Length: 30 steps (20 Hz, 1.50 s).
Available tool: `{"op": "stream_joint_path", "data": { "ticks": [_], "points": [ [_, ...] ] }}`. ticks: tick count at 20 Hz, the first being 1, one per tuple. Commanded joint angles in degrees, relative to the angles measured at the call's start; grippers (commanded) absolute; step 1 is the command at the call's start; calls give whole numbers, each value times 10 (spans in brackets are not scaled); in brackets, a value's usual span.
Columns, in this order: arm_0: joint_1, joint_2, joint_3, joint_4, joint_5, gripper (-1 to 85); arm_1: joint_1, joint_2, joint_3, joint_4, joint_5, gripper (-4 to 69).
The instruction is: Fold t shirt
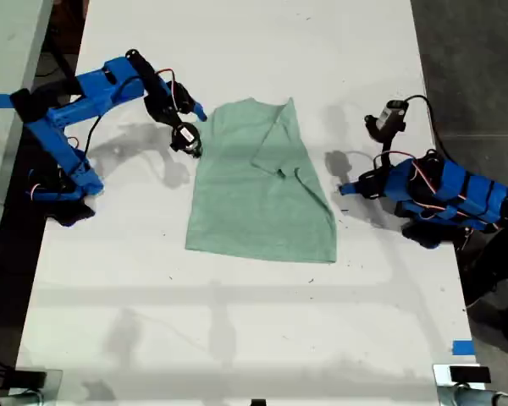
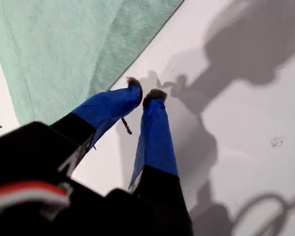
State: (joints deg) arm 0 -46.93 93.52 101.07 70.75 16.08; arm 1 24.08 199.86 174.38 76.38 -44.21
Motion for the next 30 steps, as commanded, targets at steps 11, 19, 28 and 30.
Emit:
{"op": "stream_joint_path", "data": {
  "ticks": [11,19,28,30],
  "points": [
    [-4,-119,-152,80,-9,-1,4,9,36,2,-10,42],
    [123,-188,-441,106,87,8,4,9,36,2,-10,42],
    [205,-264,-441,-8,159,254,4,9,36,2,-10,42],
    [203,-251,-441,-4,163,250,4,9,36,2,-10,42]
  ]
}}
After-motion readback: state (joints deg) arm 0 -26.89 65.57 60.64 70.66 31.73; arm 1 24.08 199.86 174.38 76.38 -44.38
